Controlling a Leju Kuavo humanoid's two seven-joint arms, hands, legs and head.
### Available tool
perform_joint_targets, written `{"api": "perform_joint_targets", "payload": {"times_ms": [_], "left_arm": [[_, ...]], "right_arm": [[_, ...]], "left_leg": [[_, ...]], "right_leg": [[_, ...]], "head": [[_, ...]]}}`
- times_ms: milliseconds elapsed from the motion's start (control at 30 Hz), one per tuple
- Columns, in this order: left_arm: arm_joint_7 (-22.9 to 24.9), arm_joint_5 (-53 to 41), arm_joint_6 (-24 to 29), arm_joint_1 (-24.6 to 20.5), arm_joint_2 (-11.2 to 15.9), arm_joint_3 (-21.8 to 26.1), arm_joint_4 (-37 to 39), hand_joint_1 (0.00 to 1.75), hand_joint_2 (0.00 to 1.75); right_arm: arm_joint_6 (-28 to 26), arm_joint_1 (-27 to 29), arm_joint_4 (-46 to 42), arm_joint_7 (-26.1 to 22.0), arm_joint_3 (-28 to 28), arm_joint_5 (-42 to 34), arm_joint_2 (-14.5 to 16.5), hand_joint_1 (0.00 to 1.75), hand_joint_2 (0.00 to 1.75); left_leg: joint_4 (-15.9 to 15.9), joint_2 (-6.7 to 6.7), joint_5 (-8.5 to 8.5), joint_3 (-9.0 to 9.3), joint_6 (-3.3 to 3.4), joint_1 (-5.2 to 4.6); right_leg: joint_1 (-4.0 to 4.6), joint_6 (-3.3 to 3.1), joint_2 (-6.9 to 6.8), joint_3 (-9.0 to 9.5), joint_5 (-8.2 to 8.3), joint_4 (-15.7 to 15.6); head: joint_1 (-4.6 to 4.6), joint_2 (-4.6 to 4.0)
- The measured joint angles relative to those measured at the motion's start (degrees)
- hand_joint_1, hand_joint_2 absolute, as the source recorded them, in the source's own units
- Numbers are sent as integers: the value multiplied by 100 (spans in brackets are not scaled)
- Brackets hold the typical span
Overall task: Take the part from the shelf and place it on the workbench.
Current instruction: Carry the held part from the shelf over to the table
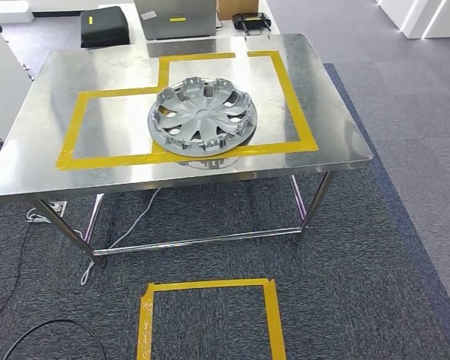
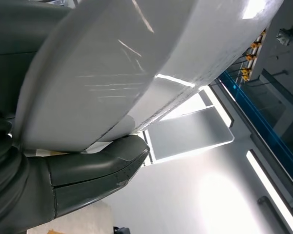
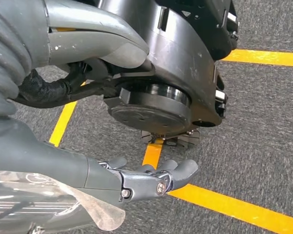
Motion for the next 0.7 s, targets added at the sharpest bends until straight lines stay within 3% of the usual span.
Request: {"api": "perform_joint_targets", "payload": {"times_ms": [100,167,233,300,333,400,433,467,533,600,700], "left_arm": [[25,-21,-7,-5,-1,0,0,175,175],[43,-40,-16,-6,1,1,-2,175,175],[30,-45,-18,-2,-1,2,-10,175,175],[-10,-31,-15,0,-8,2,-17,175,175],[-23,-20,-15,2,-11,3,-17,175,175],[-7,-18,-17,-1,-14,6,-17,175,175],[15,-27,-19,-1,-15,7,-17,175,175],[32,-37,-21,-2,-16,7,-17,175,175],[47,-44,-23,-2,-21,7,-17,175,175],[46,-44,-23,-3,-25,7,-17,175,175],[38,-51,-14,8,-32,8,-17,175,175]], "right_arm": [[-5,1,1,3,2,-3,1,0,175],[-6,1,1,6,5,-4,4,0,175],[-4,9,-11,5,8,-7,8,0,175],[0,12,-28,-4,11,-13,9,0,175],[2,11,-32,-6,13,-14,9,0,175],[1,5,-33,-4,15,-9,8,0,175],[-1,6,-33,-2,15,-6,7,0,175],[-3,5,-33,-2,15,-4,7,0,175],[-6,0,-32,-3,16,-3,7,0,175],[-4,-7,-25,-1,21,0,8,0,175],[7,1,-29,-3,19,3,8,0,175]], "left_leg": [[14,0,-5,2,4,-4],[4,4,-10,10,70,-23],[-202,24,65,123,173,2],[-446,56,168,271,221,49],[-491,73,180,305,223,54],[-491,92,158,316,198,66],[-473,97,132,321,172,78],[-446,96,101,329,137,98],[-327,93,-5,337,35,152],[-176,83,-132,314,-70,162],[-76,67,-213,294,-140,143]], "right_leg": [[-10,7,1,1,6,-11],[-32,58,2,23,26,-70],[-22,112,-21,85,26,-124],[-4,130,-76,-30,-167,166],[-13,147,-103,-205,-334,491],[-47,203,-125,-610,-599,1183],[-70,235,-131,-716,-586,1327],[-95,270,-136,-714,-462,1258],[-156,358,-138,-425,-52,597],[-185,399,-91,-194,135,110],[-175,233,-58,-156,69,147]], "head": [[0,0],[-5,0],[-2,0],[32,1],[55,1],[82,1],[84,2],[85,2],[91,2],[119,0],[114,2]]}}
